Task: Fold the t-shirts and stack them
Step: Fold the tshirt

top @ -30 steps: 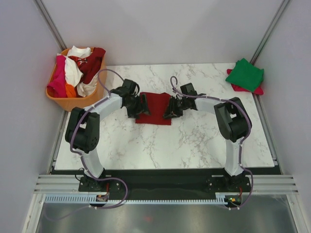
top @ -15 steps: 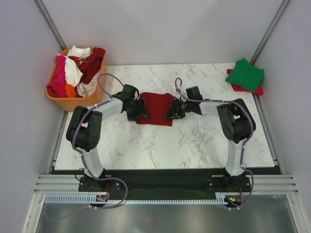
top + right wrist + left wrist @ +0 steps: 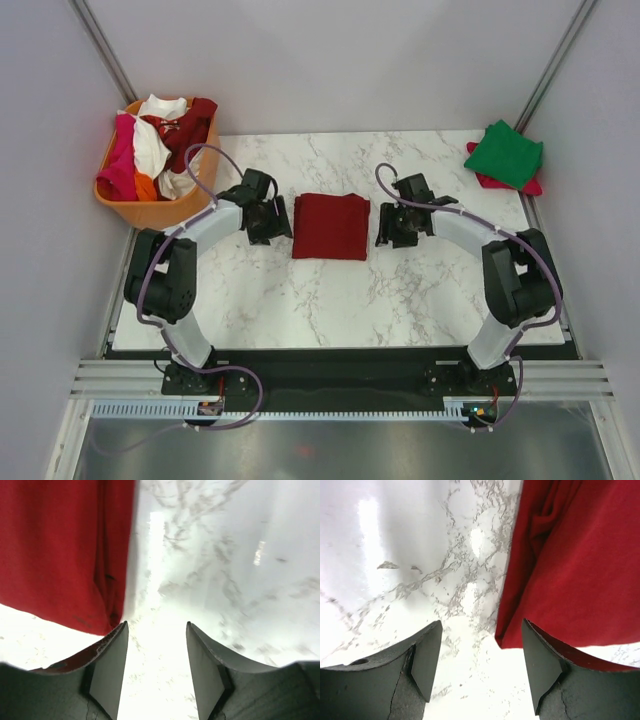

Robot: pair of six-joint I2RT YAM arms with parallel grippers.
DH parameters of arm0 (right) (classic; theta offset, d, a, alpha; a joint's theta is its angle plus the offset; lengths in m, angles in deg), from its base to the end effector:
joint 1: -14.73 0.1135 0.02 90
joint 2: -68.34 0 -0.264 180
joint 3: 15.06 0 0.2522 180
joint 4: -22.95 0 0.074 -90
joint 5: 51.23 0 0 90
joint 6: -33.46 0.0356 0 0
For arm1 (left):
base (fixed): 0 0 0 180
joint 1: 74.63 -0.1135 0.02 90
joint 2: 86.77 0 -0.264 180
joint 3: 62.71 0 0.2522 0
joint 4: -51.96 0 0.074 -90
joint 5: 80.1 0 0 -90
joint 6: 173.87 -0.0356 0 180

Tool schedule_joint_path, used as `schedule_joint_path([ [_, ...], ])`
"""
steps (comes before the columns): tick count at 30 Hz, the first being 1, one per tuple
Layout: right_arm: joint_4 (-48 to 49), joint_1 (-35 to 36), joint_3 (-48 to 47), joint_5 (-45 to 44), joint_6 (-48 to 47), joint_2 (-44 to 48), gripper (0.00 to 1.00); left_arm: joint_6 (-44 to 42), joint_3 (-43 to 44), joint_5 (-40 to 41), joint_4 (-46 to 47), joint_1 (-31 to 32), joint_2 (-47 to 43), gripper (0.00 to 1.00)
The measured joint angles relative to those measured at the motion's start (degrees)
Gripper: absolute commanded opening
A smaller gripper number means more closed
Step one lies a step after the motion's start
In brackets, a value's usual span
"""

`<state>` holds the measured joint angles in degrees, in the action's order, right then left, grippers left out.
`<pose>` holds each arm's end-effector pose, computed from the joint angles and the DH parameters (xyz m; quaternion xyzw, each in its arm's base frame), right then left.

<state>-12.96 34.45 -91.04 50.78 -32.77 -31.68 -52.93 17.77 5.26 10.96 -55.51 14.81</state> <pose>0.3277 0.1253 0.1765 0.0068 0.9609 0.1894 0.2020 0.3387 -0.1205 0.1846 -0.0901 0.9656 -0.1375 0.2016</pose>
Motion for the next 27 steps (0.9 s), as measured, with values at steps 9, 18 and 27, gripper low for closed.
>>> schedule_joint_path([
  [9,-8.33,0.31,-15.39,-0.07,-2.14,0.13,0.49,-0.42,14.82,-0.31,-4.02,-0.02,-2.23,0.71],
  [18,-3.72,-0.17,-34.99,11.26,1.27,-20.28,0.3,-0.87,32.96,-8.0,-2.64,1.31,12.52,0.69],
  [27,-3.52,-3.17,-35.65,14.69,2.54,-29.68,0.34,-1.14,36.59,-9.03,-3.82,1.49,24.74,0.68],
])
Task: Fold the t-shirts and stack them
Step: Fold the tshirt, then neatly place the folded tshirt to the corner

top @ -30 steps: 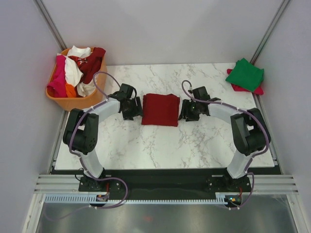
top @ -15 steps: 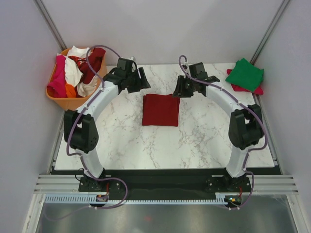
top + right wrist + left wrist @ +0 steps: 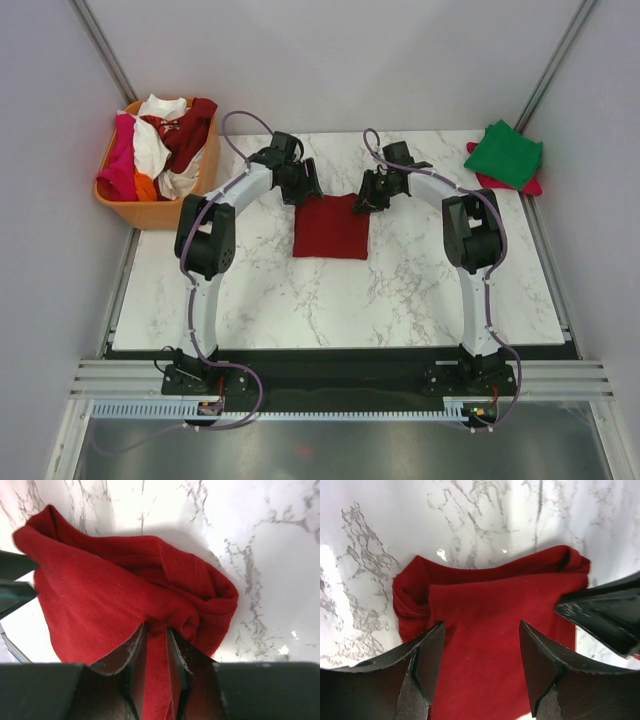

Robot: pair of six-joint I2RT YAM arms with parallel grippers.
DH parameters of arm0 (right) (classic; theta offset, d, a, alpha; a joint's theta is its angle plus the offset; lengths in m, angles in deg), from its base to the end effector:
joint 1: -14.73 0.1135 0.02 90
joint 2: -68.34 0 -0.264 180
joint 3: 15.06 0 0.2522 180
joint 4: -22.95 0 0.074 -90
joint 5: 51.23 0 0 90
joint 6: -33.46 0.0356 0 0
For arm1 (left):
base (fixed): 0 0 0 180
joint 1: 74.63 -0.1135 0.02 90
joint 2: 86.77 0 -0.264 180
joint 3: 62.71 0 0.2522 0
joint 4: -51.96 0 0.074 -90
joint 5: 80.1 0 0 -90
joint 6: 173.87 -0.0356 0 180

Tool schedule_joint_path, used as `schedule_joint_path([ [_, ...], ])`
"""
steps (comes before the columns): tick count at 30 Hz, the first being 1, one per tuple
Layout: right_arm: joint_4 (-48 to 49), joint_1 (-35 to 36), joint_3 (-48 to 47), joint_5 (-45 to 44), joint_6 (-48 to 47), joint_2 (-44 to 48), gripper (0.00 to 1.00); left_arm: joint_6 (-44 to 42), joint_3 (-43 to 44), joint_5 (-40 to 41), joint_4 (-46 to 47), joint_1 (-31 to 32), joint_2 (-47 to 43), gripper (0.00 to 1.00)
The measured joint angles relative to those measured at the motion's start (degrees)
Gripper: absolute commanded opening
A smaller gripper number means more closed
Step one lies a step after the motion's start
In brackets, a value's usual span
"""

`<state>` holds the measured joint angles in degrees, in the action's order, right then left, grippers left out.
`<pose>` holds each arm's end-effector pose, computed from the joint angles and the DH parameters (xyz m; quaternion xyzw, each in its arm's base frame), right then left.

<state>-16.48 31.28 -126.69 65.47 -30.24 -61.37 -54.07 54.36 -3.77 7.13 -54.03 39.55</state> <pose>0.4606 0.1536 0.1491 0.0150 0.9362 0.3058 0.1724 0.4548 -0.1799 0.1977 -0.0392 0.9444 -0.2328 0.2288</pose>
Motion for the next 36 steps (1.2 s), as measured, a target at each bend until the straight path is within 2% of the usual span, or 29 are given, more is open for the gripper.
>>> schedule_joint_path([
  [2,0.2,-0.48,-0.11,0.5,0.07,0.0,0.44,-0.59,1.16,0.35,-0.17,-0.11,1.75,0.68],
  [3,0.35,-0.68,-0.13,0.83,0.11,0.0,0.57,-1.03,1.97,0.72,-0.2,-0.31,2.71,0.68],
  [6,0.87,-0.92,-0.24,1.49,0.22,0.63,0.74,-1.97,3.8,1.6,-0.13,-0.94,4.68,0.67],
  [7,0.7,-0.92,-0.13,0.83,-0.02,1.22,0.76,-2.14,4.0,1.64,-0.2,-1.44,5.01,0.67],
  [9,0.2,-0.98,0.96,-1.84,-0.96,3.34,0.8,-2.36,4.0,1.68,-0.52,-2.82,5.07,0.75],
  [10,-0.15,-1.09,1.92,-3.19,-1.46,4.74,0.8,-2.43,4.0,1.7,-0.66,-3.69,5.03,0.82],
  [14,-1.88,-1.55,8.2,-6.99,-2.75,13.33,0.82,-2.64,4.0,1.66,-1.4,-6.67,4.33,0.87],
  [19,-2.23,-1.9,17.84,-8.13,-2.97,26.45,0.88,-2.64,3.89,1.51,-3.8,-7.08,-0.92,0.9],
  [23,-1.44,-1.88,25.42,-7.28,-2.67,33.44,0.89,-2.95,3.32,0.96,-5.55,-6.34,-9.6,0.9],
  [30,1.75,-1.86,31.01,-4.35,-1.9,30.18,0.88,-7.52,-4.5,0.72,-7.85,-6.01,-27.02,0.92],
  [36,7.26,-2.12,28.96,-2.12,-0.26,21.03,0.85,-10.91,-11.34,4.35,-10.49,-6.01,-31.15,0.93],
])
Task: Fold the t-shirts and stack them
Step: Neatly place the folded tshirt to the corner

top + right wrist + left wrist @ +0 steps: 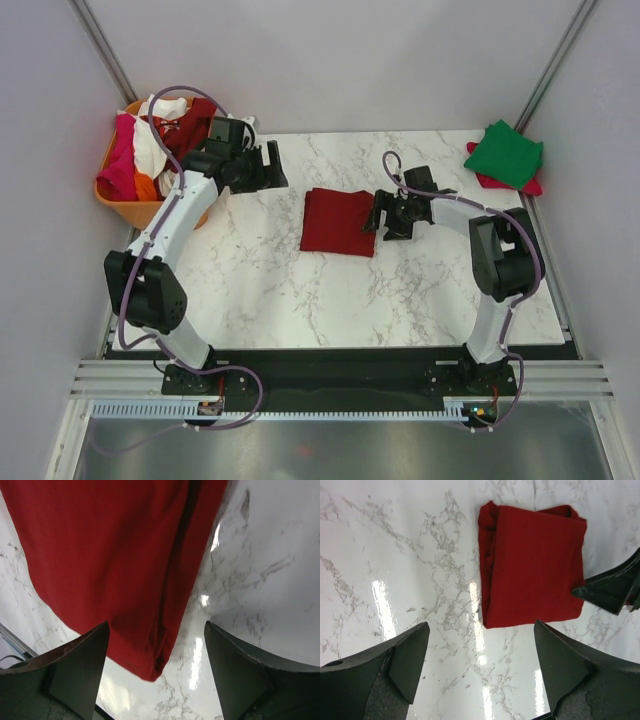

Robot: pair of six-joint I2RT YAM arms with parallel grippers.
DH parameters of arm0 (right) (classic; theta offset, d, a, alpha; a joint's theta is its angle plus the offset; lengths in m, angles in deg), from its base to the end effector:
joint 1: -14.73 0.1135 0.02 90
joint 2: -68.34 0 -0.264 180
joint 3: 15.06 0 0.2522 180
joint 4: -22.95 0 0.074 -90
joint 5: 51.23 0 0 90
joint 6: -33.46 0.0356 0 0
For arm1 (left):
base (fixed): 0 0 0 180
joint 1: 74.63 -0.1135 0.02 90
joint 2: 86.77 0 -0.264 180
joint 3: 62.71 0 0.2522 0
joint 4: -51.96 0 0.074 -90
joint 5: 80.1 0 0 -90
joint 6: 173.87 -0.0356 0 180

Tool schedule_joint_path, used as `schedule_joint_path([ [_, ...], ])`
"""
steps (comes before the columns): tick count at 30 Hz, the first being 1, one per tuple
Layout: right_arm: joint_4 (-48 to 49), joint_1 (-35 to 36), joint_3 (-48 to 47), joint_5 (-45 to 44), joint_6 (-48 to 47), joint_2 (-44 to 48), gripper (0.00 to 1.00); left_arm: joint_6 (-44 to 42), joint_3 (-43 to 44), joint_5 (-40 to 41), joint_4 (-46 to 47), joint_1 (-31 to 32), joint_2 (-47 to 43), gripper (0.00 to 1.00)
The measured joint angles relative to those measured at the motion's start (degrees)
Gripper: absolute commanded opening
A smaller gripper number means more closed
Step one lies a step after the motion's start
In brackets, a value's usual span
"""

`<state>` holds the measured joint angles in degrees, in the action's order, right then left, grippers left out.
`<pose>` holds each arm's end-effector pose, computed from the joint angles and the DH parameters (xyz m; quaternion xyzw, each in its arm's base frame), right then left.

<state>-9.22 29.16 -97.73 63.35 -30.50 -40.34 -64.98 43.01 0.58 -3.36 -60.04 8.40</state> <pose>0.3714 0.1109 0.1626 0.0370 0.9407 0.2847 0.1805 0.3558 -0.0986 0.3457 -0.0033 0.9206 -0.1822 0.3454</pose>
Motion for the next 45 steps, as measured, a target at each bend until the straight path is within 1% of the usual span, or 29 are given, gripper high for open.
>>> schedule_joint_path([
  [1,0.72,-0.09,-0.57,0.98,0.85,-1.46,0.85,-0.28,-0.92,0.37,-0.11,0.0,0.09,0.92],
  [7,6.71,-0.59,-2.49,2.71,3.21,-4.94,0.72,-1.2,-2.62,2.84,-1.53,-0.02,1.16,0.92],
  [10,10.86,-0.63,-2.23,4.33,4.76,-6.6,0.52,-1.38,-2.62,3.19,-1.6,-0.11,1.18,0.92],
  [11,12.26,-0.68,-1.9,4.79,5.49,-7.1,0.38,-1.42,-2.62,3.23,-1.6,-0.11,1.18,0.92],
  [13,15.12,-0.79,-1.03,6.25,6.51,-8.55,0.25,-1.42,-2.71,3.26,-1.6,-0.26,1.18,0.92],
  [14,16.24,-0.83,-0.79,7.13,7.26,-9.16,0.15,-1.42,-2.8,3.26,-1.57,-0.28,1.18,0.92],
  [16,17.22,-0.87,-0.52,7.74,7.74,-9.46,0.06,-1.42,-2.91,3.23,-1.57,-0.37,1.18,0.92],
  [17,17.22,-0.9,-0.52,7.78,7.67,-9.46,0.0,-1.42,-3.04,3.26,-1.6,-0.37,1.16,0.92],
  [20,15.58,-1.2,-1.38,7.48,6.75,-9.46,0.0,-1.42,-3.34,3.23,-1.64,-0.44,1.18,0.92],
  [22,11.19,-1.31,-3.85,5.92,4.66,-9.49,0.0,-1.42,-3.5,3.23,-1.6,-0.48,1.16,0.92],
  [25,2.4,-1.97,-10.23,1.42,-0.24,-9.57,0.0,-1.42,-3.8,3.17,-1.53,-0.48,1.14,0.92],
  [28,-4.85,-4.07,-17.81,-3.13,-5.22,-9.86,0.0,-1.42,-4.2,2.86,-1.55,-0.48,1.14,0.92],
  [32,-11.32,-8.2,-26.86,-9.55,-10.12,-11.34,0.0,-1.42,-4.37,2.4,-1.38,-0.48,1.11,0.92],
  [35,-16.09,-11.78,-35.28,-13.25,-12.76,-15.3,0.0,-1.4,-4.79,1.2,-1.18,-0.48,1.11,0.92],
  [40,-24.15,-16.55,-54.73,-16.63,-15.17,-26.01,0.0,-1.4,-5.22,-0.39,-1.16,-0.48,1.09,0.92],
  [43,-27.08,-18.71,-64.92,-18.18,-16.59,-31.04,0.0,-1.36,-5.29,-1.11,-1.03,-0.48,1.09,0.92],
  [45,-27.96,-19.98,-69.09,-18.71,-17.35,-32.81,0.0,-1.33,-5.49,-1.79,-0.94,-0.48,1.09,0.91],
])
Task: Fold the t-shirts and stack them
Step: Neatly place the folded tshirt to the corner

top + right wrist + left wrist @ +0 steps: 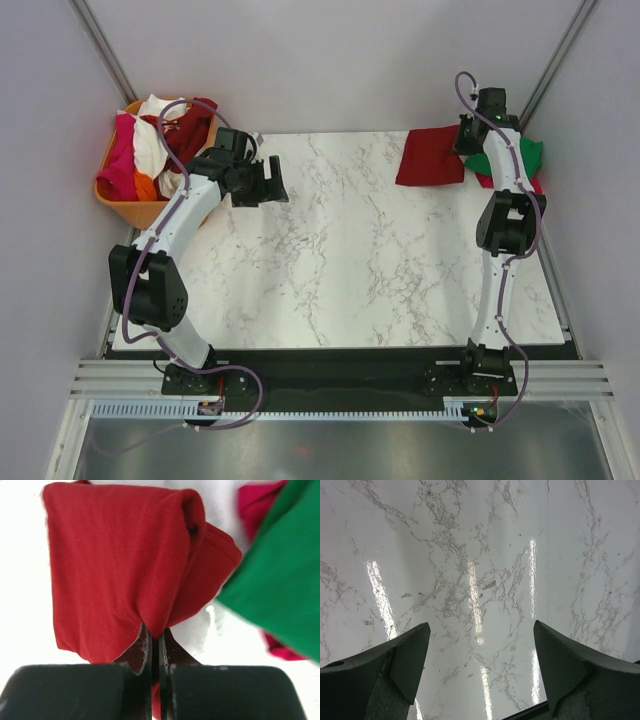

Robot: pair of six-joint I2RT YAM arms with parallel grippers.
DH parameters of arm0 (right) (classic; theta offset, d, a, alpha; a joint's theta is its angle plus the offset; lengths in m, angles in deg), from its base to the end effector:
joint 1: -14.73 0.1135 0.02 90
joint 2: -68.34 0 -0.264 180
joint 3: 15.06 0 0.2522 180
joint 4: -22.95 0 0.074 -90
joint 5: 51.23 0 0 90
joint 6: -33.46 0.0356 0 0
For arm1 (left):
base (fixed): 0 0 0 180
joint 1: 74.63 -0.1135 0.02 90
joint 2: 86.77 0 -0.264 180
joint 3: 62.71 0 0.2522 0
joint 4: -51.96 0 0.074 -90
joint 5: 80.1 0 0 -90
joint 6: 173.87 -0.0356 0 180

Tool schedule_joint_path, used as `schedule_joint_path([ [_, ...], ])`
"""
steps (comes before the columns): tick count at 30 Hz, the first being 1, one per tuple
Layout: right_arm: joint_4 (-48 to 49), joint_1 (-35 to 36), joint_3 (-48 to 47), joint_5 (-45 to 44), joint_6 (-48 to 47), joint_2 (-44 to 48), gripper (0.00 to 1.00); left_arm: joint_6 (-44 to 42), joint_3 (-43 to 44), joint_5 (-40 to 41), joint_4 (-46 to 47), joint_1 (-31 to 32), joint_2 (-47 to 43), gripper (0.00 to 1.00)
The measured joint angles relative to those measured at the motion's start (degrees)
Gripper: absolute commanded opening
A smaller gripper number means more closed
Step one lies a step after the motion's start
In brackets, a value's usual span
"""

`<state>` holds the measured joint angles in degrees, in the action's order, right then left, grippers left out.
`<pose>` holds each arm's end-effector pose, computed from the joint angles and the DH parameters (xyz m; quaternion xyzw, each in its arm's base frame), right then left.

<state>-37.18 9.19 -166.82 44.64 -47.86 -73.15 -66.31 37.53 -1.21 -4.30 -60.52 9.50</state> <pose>0.5431 -0.0490 0.2392 0.0987 0.9330 0.0575 0.3413 0.3543 -0.0961 0.3072 0.0029 0.9424 -0.1759 0.2845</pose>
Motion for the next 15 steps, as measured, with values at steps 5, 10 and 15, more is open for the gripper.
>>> schedule_joint_path([
  [5,0.2,-1.99,-4.61,-1.49,-2.38,-1.77,0.0,0.37,-0.31,-1.64,0.24,0.0,0.0,0.91],
  [10,2.08,-2.62,-4.68,-1.97,-3.32,-2.03,0.0,0.76,-0.31,-2.93,0.66,0.0,0.02,0.91],
  [15,5.75,-4.28,-6.69,2.58,-0.15,-2.78,0.01,1.05,-0.31,-3.67,0.76,0.0,0.35,0.9],
])
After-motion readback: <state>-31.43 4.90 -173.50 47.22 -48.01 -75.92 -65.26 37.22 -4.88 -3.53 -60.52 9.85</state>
